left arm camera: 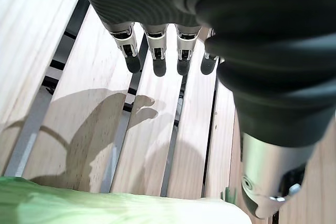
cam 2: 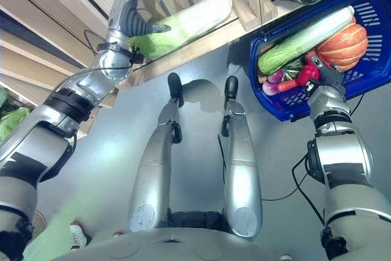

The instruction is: Pick up fruits and vegetables into the basket

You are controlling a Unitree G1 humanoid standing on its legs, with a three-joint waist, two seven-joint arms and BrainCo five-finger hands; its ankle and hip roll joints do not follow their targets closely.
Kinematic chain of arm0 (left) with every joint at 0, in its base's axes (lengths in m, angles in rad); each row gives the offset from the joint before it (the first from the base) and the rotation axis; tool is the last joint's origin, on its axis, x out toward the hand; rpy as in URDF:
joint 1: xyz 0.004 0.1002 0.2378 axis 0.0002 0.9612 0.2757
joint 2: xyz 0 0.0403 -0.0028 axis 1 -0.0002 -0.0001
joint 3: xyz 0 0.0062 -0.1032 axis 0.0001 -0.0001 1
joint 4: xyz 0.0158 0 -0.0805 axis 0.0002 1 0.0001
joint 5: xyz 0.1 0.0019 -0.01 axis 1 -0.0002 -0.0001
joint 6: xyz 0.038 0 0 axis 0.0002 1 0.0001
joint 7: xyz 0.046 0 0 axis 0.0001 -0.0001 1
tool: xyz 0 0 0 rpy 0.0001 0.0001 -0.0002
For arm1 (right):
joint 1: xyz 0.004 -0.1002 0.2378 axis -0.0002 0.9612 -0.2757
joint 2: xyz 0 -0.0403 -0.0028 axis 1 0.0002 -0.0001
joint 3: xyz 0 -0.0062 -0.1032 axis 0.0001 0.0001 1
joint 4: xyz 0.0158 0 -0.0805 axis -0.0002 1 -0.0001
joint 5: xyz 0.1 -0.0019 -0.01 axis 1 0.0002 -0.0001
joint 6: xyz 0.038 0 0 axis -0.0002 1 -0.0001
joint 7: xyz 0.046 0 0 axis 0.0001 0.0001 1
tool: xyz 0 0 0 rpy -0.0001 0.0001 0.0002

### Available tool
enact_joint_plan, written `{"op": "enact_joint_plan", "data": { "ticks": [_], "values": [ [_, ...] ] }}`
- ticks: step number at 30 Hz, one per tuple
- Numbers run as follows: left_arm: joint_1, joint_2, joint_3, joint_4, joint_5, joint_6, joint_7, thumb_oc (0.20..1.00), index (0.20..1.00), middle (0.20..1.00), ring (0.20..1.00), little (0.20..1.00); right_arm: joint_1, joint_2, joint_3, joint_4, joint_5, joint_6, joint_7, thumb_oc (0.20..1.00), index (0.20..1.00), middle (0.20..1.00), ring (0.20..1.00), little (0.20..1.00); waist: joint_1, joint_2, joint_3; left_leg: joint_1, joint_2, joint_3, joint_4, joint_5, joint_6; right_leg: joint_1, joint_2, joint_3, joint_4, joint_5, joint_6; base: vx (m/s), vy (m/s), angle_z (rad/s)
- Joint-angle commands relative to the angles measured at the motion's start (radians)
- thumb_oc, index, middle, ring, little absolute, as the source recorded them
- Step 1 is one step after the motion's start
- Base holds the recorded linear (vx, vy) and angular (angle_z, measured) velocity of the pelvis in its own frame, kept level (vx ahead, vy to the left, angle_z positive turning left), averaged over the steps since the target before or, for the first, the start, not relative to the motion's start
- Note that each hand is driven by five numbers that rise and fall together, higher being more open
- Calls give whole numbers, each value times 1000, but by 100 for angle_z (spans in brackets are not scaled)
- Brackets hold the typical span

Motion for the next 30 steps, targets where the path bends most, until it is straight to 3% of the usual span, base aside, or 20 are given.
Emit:
{"op": "enact_joint_plan", "data": {
  "ticks": [1, 8, 14, 30],
  "values": [
    [49, -48, 45, -13, -29, 17, 7, 1000, 1000, 1000, 1000, 1000, 62, -74, 2, 13, -43, -75, -79, 1000, 1000, 1000, 1000, 1000, -34, 68, -54, -10, -7, -34, 104, -147, -2, 73, 5, -40, -113, 61, 72, -1, 42, 0],
    [79, -47, 63, 25, -70, 111, -57, 1000, 1000, 1000, 1000, 1000, 122, -26, 6, -86, -191, -196, -153, 1000, 1000, 1000, 1000, 1000, -38, 46, -54, 34, -4, -31, 75, -144, 1, 123, 7, -45, -142, 65, 76, -9, 41, 0],
    [96, -56, 70, 87, -73, 167, -123, 1000, 1000, 1000, 1000, 1000, 182, 24, 41, -197, -268, -240, -169, 1000, 1000, 1000, 1000, 1000, -51, 29, -54, 56, 0, -24, 55, -138, 0, 148, 12, -46, -163, 67, 76, -4, 52, -1],
    [74, -137, 59, 321, -30, 198, -186, 1000, 1000, 1000, 1000, 1000, 283, 146, 200, -506, -320, -194, -168, 1000, 1000, 1000, 1000, 1000, -99, -31, -54, 37, 8, -9, 49, -129, -7, 135, 36, -25, -181, 71, 68, 2, 23, -2]
  ]
}}
